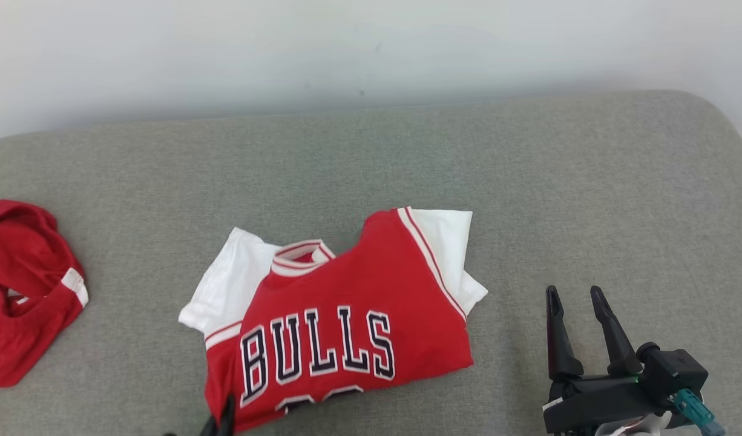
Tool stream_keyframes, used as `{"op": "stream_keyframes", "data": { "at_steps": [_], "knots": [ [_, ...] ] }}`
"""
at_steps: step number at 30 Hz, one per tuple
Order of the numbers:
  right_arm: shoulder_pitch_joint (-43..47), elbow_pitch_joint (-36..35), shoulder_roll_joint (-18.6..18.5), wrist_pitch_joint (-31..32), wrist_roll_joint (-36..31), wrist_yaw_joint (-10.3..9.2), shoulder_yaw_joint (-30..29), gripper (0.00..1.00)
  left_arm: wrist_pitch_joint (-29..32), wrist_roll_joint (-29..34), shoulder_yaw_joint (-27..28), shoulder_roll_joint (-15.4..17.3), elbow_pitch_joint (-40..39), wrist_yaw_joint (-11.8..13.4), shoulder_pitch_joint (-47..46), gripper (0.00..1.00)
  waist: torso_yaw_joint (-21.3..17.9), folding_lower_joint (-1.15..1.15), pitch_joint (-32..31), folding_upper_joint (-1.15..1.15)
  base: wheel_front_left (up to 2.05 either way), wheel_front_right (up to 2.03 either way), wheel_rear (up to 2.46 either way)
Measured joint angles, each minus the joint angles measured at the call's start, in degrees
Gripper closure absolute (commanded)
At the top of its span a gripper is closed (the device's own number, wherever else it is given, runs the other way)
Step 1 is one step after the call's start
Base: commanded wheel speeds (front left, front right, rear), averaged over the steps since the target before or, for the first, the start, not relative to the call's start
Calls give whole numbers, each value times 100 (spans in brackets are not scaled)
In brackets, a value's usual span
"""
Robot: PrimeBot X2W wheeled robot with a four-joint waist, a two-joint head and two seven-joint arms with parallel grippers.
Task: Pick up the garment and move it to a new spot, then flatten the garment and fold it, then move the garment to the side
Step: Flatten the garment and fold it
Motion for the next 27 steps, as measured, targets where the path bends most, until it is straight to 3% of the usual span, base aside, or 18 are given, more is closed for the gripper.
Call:
{"op": "stream_keyframes", "data": {
  "at_steps": [6,7,8,17,27],
  "knots": [
    [25,44,0,0,-35,0,60,0,0,271,31,-422,593,-294,258,100,84,0,-117,0,0,0,0],
    [29,54,0,0,-35,0,59,0,0,349,109,-475,593,-296,246,59,89,0,-136,0,0,0,0],
    [36,56,-2,0,-37,0,56,0,0,455,211,-505,560,-294,217,0,94,0,-154,0,0,0,0],
    [85,78,-1,0,-43,0,70,0,0,1171,1249,-489,-246,-453,29,0,48,0,-256,0,0,0,0],
    [-8,90,0,0,4,0,134,0,502,1459,1400,267,19,-689,-1060,0,-240,0,-159,0,0,0,0]
  ]
}}
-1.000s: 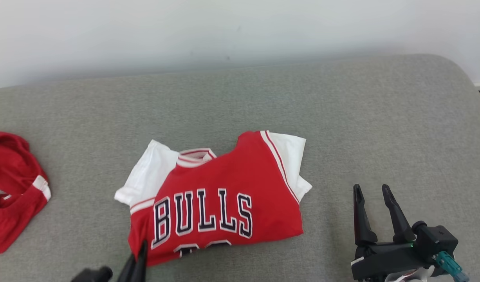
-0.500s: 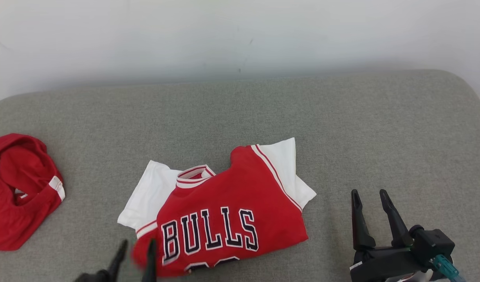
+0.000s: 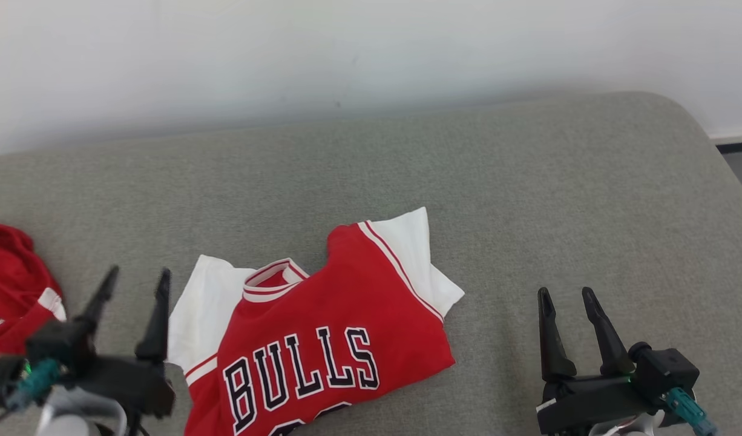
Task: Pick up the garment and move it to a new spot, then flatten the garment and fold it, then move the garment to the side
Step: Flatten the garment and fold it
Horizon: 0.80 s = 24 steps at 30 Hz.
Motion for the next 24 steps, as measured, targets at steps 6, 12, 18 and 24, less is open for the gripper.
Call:
{"op": "stream_keyframes", "data": {
  "at_steps": [6,12,18,24],
  "knots": [
    [-165,-1,-1,0,105,0,34,0,358,-49,96,316,474,-214,-776,0,-253,1,246,0,0,0,0],
    [-288,24,-3,0,243,0,70,0,820,-111,24,583,1150,-434,-1282,0,-568,1,516,0,0,0,0],
    [-368,49,-2,0,334,0,87,0,1039,-160,-163,638,1763,-616,-1502,0,-866,1,711,1,0,0,0],
    [-387,44,-2,0,346,0,80,0,1345,-308,-269,580,2409,-657,-1542,0,-1026,2,833,1,0,0,0]
  ]
}}
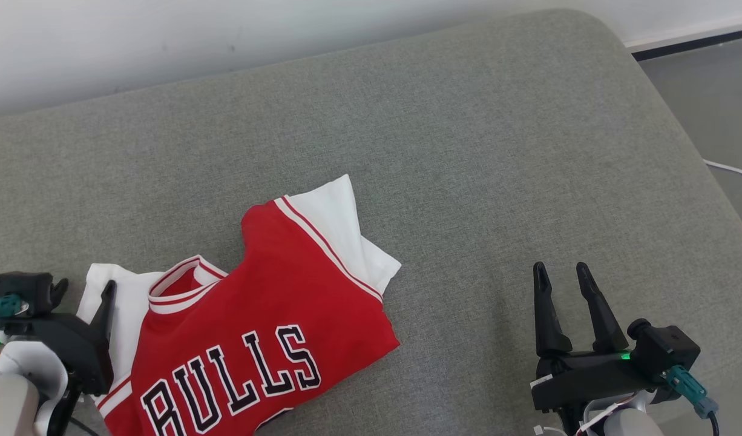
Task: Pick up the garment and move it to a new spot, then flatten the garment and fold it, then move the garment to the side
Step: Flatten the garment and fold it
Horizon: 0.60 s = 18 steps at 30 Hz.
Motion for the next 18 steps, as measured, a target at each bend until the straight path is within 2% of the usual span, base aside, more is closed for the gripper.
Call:
{"op": "stream_keyframes", "data": {
  "at_steps": [3,4,5,6,10,13,15,18],
  "knots": [
    [-3,-12,-1,0,-1,0,-21,0,55,-153,15,-52,291,-16,-14,0,-25,0,21,0,0,0,0],
    [-2,-10,1,0,-4,0,-47,0,68,-240,26,-111,334,-43,-23,24,-21,-1,17,0,0,0,0],
    [0,-16,0,-1,-13,0,-81,0,63,-327,47,-176,358,-58,-33,74,-6,-1,11,0,0,0,0],
    [12,-22,-1,0,-38,0,-123,0,38,-454,62,-249,378,-60,-40,100,17,-1,3,0,0,0,0],
    [87,-14,0,0,-142,0,-159,0,-236,-438,-18,-347,403,-105,-71,100,173,-1,-62,0,0,0,0],
    [102,-26,1,0,-158,0,-169,0,-602,-454,79,-391,376,-33,-64,100,335,-1,-159,0,0,0,0],
    [151,-25,0,0,-193,0,-165,0,-835,-446,120,-390,252,55,19,100,454,-1,-233,0,0,0,0],
    [263,-31,1,0,-219,0,-205,0,-1193,-431,237,-398,-181,346,543,100,717,-1,-372,0,0,0,0]
  ]
}}
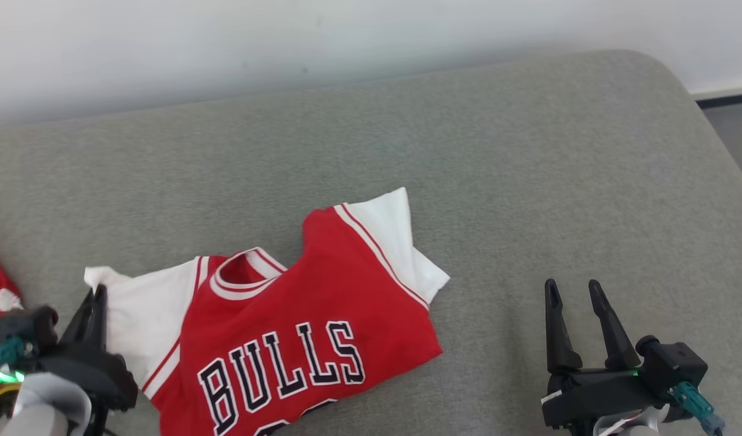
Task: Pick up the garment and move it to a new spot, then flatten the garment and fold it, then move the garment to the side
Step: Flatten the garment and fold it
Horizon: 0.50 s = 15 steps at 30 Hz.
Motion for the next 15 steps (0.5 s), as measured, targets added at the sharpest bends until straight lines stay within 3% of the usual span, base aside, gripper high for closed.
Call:
{"op": "stream_keyframes", "data": {
  "at_steps": [10,15],
  "knots": [
    [124,-16,-1,0,-82,0,-80,0,69,-305,137,-354,-1408,784,1825,100,602,0,-198,0,0,0,0],
    [121,-9,0,0,-110,0,-33,0,147,-405,121,-528,-1747,1126,2602,100,819,0,-272,0,0,0,0]
  ]
}}
